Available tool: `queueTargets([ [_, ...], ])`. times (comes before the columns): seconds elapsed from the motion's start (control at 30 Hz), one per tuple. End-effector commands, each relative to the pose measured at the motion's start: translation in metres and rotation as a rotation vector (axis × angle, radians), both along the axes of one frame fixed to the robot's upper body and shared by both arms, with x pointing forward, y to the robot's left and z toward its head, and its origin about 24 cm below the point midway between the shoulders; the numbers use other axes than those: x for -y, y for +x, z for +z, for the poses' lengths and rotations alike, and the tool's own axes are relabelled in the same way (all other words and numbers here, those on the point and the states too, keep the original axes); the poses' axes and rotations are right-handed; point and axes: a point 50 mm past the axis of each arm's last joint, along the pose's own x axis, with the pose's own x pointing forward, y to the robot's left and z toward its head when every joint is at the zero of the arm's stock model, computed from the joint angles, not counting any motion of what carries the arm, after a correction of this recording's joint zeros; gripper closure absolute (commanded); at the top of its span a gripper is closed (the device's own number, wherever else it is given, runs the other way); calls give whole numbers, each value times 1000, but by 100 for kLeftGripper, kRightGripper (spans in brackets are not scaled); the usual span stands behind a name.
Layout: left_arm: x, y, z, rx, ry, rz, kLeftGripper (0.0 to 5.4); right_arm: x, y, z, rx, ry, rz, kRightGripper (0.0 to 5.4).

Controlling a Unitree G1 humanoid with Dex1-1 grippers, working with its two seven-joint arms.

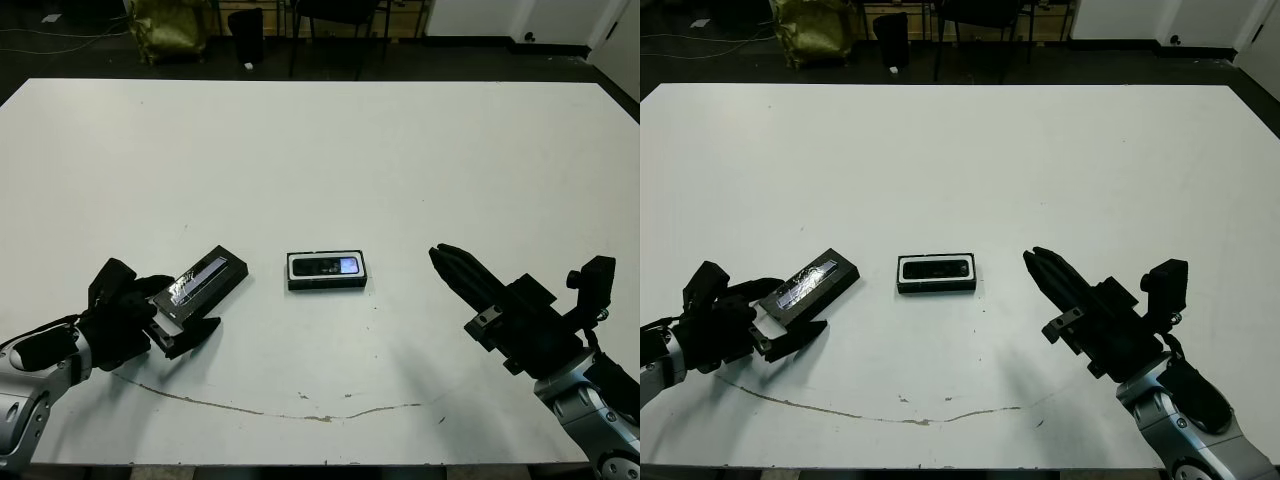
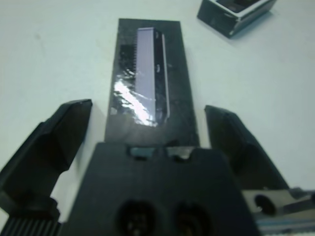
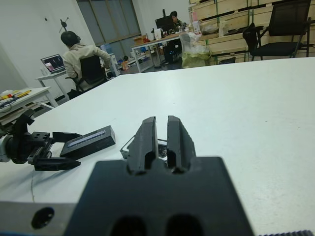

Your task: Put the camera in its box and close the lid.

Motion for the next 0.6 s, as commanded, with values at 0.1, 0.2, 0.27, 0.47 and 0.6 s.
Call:
queueTargets([
  [0.1,-2,-7,-7,-69,51,-1,163,3,1,-2,-5,-8,-8,540],
  [0.2,-2,-7,-6,-65,58,-10,236,3,1,-2,-10,-8,-10,540],
  [0.27,-2,-6,-6,-75,53,-16,281,3,1,-2,-14,-6,-8,540],
  [0.47,-4,-7,-6,-70,74,-16,306,2,1,-2,-19,-10,-11,540],
  [0.6,-4,-6,-5,-71,68,-4,306,2,0,-2,-17,-5,-9,540],
])
